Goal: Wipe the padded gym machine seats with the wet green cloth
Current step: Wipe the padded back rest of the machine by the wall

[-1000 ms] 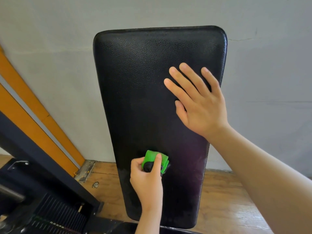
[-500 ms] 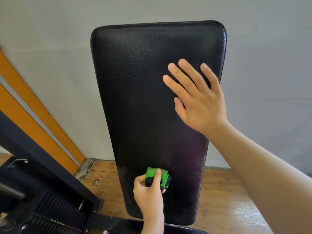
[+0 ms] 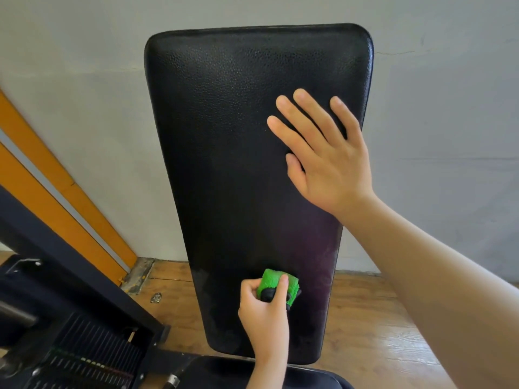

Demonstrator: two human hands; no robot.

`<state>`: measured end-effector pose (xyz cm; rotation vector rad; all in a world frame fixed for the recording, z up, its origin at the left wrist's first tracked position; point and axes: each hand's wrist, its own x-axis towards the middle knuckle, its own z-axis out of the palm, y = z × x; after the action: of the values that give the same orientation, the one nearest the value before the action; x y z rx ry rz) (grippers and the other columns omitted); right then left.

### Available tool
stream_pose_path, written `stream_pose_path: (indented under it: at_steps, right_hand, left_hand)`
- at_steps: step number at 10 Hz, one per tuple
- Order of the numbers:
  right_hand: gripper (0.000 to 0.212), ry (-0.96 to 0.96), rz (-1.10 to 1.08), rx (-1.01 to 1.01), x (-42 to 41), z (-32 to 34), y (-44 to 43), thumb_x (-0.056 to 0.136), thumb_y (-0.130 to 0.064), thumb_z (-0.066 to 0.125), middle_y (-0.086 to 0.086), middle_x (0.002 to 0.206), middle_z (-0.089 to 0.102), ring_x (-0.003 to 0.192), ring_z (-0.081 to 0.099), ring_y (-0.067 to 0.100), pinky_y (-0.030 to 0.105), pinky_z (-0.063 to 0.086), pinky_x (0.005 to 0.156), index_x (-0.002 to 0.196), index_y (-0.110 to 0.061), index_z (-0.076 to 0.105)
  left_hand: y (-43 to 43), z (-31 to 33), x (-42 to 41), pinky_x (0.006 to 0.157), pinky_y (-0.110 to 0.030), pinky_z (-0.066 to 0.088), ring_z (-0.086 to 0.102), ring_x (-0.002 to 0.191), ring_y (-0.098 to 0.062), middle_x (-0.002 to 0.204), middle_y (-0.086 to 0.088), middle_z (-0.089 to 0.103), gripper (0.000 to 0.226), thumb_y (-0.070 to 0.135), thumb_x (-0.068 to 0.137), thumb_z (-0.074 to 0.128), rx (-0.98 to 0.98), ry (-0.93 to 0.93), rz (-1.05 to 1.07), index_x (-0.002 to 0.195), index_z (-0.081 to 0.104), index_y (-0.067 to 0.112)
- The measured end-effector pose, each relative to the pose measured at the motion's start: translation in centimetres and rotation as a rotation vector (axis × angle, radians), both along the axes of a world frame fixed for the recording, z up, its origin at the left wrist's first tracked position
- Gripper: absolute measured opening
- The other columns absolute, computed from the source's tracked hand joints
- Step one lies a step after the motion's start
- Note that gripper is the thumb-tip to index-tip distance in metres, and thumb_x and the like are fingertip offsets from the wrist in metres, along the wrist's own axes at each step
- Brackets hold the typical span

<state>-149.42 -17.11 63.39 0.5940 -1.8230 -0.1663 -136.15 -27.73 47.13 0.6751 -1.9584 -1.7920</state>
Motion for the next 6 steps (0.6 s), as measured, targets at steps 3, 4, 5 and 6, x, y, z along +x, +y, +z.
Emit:
stream_pose_path:
  at_steps: [3, 4, 5, 6]
  right_hand:
    - [0.05, 0.006, 0.007, 0.002, 0.1, 0.0, -0.1, 0.095, -0.022, 0.043, 0.003, 0.151, 0.042, 0.14, 0.038, 0.024, 0.047, 0.024, 0.115, 0.145, -0.02, 0.045]
    - [0.05, 0.002, 0.012, 0.002, 0.1, 0.1, -0.1, 0.096, -0.022, 0.042, 0.003, 0.151, 0.042, 0.14, 0.038, 0.025, 0.047, 0.024, 0.115, 0.145, -0.019, 0.044]
    - [0.049, -0.004, 0.019, 0.004, 0.1, 0.0, -0.1, 0.096, -0.022, 0.042, 0.004, 0.15, 0.042, 0.14, 0.038, 0.026, 0.047, 0.024, 0.115, 0.145, -0.019, 0.045]
    - [0.049, -0.004, 0.021, 0.002, 0.1, 0.0, -0.1, 0.096, -0.022, 0.042, 0.004, 0.15, 0.042, 0.14, 0.037, 0.026, 0.047, 0.024, 0.115, 0.145, -0.019, 0.045]
  left_hand:
    - [0.3, -0.5, 0.1, 0.05, -0.018, 0.051, 0.067, 0.073, -0.019, 0.086, -0.01, 0.065, 0.022, 0.016, 0.079, 0.078, 0.234, -0.073, 0.031, 0.086, 0.059, 0.006]
    - [0.8, 1.8, -1.0, 0.06, -0.028, 0.057, 0.068, 0.076, -0.021, 0.083, -0.009, 0.067, 0.02, 0.019, 0.079, 0.078, 0.191, 0.036, -0.028, 0.084, 0.061, 0.009]
    - [1.4, 4.6, -2.2, 0.064, -0.029, 0.058, 0.068, 0.076, -0.017, 0.082, -0.003, 0.067, 0.019, 0.022, 0.079, 0.078, 0.088, 0.171, -0.1, 0.086, 0.061, 0.015]
    - [1.9, 5.8, -2.5, 0.06, -0.019, 0.054, 0.066, 0.073, -0.01, 0.078, 0.002, 0.065, 0.022, 0.023, 0.079, 0.079, -0.003, 0.245, -0.116, 0.085, 0.059, 0.018]
